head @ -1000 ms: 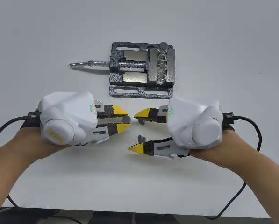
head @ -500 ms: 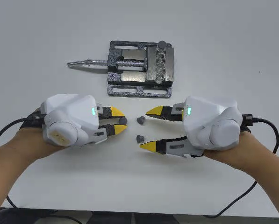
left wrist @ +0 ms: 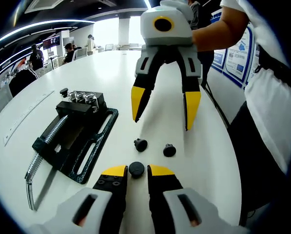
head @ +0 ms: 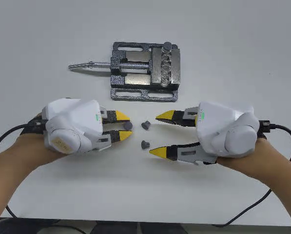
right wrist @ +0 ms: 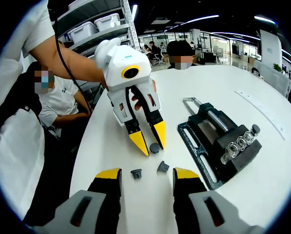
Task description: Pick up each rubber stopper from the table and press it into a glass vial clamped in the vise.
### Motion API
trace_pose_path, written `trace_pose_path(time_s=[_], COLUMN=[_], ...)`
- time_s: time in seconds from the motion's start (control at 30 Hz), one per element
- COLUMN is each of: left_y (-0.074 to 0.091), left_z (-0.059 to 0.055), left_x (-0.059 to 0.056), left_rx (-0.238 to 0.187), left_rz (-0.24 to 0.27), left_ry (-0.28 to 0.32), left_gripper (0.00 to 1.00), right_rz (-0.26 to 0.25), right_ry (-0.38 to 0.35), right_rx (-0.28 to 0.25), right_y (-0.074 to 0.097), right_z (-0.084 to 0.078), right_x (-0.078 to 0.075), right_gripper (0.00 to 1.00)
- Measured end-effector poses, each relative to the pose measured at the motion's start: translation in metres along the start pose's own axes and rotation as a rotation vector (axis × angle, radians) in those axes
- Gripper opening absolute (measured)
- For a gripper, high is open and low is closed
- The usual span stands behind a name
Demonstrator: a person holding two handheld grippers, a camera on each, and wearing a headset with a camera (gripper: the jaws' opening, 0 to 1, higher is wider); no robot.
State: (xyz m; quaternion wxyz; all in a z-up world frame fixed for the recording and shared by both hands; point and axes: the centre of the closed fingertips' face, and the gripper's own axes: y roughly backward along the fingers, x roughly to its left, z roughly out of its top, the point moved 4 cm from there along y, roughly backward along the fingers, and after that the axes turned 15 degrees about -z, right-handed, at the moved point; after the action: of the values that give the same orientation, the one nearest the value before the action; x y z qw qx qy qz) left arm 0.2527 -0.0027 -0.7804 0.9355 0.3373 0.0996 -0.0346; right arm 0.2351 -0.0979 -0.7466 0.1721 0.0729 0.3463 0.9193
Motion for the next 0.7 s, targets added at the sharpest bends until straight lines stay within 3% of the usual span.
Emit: trace_pose_path(time_s=[0.23,0.53,0.67,0.7], left_y=[0.003,0.009,0.013,0.014], left_z=[0.003,0.005,0.009,0.012], left_x=[0.001,-0.003,-0.006,-0.008], left_rx=[-0.020,-0.080,-0.133,-0.171], left_rz=[0.012,0.022,0.020,0.014], left_ry=[0.002,0.024,0.029,0.045], left_gripper=[0.15,0.16,0.18,0.19], right_rz=[-0.001,0.003,0.003,0.001], right_ry=[0.007,0.032,0.054,0.066], right_rx=[0.001,0.016,0.024,0.028], right_y=[0.000,-0.003,-0.004,-0.005], right_z=[0.001,0.005,0.009,0.010], right_x=[-0.001,-0.002,-0.001,-0.001], right_gripper=[0.42,0.43,0.43,0.43])
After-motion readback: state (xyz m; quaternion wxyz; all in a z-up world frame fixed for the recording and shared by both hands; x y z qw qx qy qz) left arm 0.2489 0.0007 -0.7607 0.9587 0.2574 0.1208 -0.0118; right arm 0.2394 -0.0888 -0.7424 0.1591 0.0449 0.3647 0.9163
